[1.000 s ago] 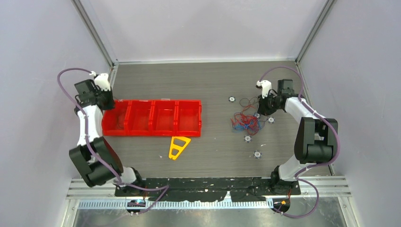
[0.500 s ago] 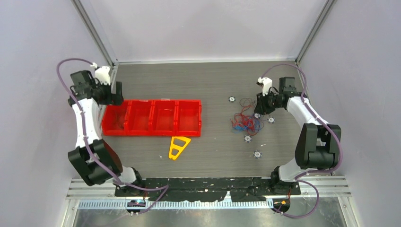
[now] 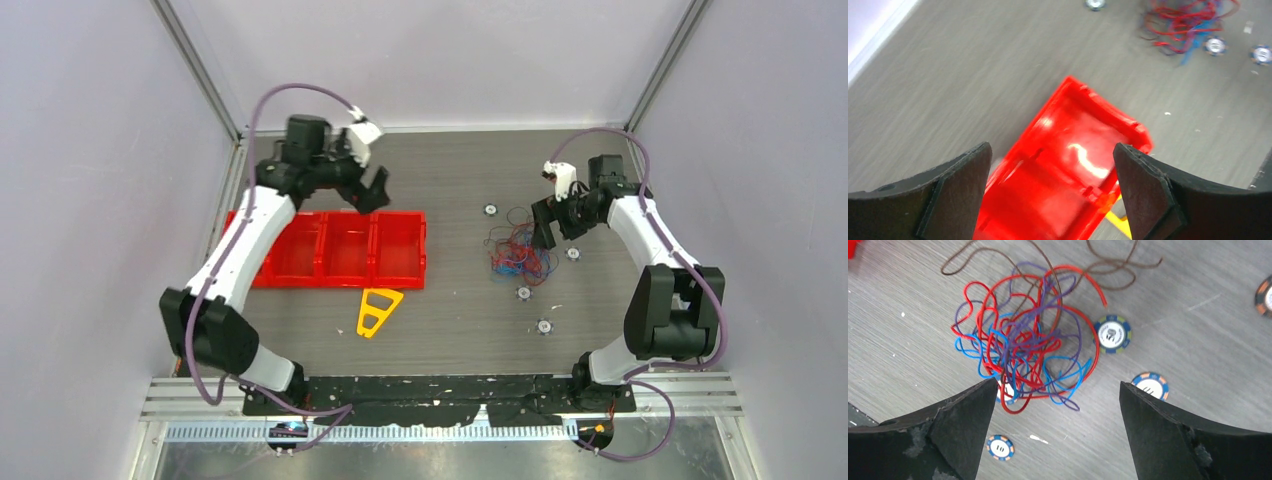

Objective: Untangle the cables

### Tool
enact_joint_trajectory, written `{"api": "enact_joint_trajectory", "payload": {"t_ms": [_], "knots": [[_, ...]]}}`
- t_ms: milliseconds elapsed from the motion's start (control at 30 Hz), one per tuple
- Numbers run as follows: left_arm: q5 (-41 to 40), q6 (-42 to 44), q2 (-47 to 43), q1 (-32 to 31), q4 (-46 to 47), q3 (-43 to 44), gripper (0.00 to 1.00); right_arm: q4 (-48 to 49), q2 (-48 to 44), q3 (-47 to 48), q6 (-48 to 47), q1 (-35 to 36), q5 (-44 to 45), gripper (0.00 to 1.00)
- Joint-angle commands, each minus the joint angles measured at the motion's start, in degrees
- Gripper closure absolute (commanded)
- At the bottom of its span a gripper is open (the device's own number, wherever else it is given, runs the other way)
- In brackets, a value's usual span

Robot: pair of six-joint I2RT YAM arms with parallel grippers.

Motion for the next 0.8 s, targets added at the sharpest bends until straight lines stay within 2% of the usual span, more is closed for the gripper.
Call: {"api": "enact_joint_trajectory", "payload": {"t_ms": [0, 167, 400, 533, 667, 700, 767], "knots": [[4.8, -5.7, 5.9, -9.3, 6.3, -0.1, 0.10, -2.7, 2.1, -1.2, 2.1, -0.2, 1.9, 0.03], [6.0, -16.3, 15.5, -18.1, 14.5, 3.8, 0.26, -1.5, 7.0, -1.2, 5.3, 0.1, -4.9, 0.20], [5.9, -25.3, 30.6, -24.9, 22.0, 12.4, 0.27, -0.6, 7.2, -2.7, 4.7, 0.4, -2.9, 0.34], [4.9, -28.1, 37.0, -26.2, 23.6, 16.4, 0.27, -0.5, 7.1, -3.3, 4.8, 0.4, -2.1, 0.36], [1.9, -30.5, 40.9, -27.8, 22.6, 19.3, 0.18, -0.4, 7.0, -3.7, 5.5, 0.4, -2.1, 0.36], [1.3, -31.2, 41.9, -28.0, 22.6, 19.5, 0.18, -0.3, 7.0, -3.7, 5.6, 0.4, -2.3, 0.36], [-1.4, -32.7, 43.4, -28.2, 22.3, 19.9, 0.25, -0.3, 6.9, -3.5, 6.2, 0.4, -2.5, 0.36]]}}
